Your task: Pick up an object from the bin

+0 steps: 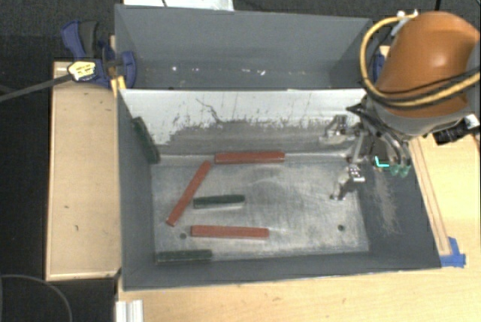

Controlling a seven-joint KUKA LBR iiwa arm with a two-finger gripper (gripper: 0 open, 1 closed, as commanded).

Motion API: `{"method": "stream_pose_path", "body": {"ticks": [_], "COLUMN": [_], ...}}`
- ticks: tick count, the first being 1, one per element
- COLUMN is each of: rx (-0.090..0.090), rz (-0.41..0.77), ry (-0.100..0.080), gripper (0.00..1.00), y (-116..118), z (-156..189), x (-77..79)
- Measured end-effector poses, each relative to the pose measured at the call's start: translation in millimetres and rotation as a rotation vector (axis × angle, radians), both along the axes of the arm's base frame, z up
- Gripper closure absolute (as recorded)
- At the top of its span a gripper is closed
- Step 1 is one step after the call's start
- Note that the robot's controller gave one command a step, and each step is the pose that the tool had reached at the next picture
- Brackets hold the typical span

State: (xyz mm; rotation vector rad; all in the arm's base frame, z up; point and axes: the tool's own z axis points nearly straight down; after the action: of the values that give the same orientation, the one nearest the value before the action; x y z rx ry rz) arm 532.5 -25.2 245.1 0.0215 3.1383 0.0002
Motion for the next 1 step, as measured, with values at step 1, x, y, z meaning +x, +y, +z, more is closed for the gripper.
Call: {"method": "stream_pose_path", "body": {"ticks": [1], "rx": [-0.001], "rz": [0.051], "ry": [-0.008], "gripper": [0.00], "y": [14.1], "z": [-39.1], "x": [-10.3]}}
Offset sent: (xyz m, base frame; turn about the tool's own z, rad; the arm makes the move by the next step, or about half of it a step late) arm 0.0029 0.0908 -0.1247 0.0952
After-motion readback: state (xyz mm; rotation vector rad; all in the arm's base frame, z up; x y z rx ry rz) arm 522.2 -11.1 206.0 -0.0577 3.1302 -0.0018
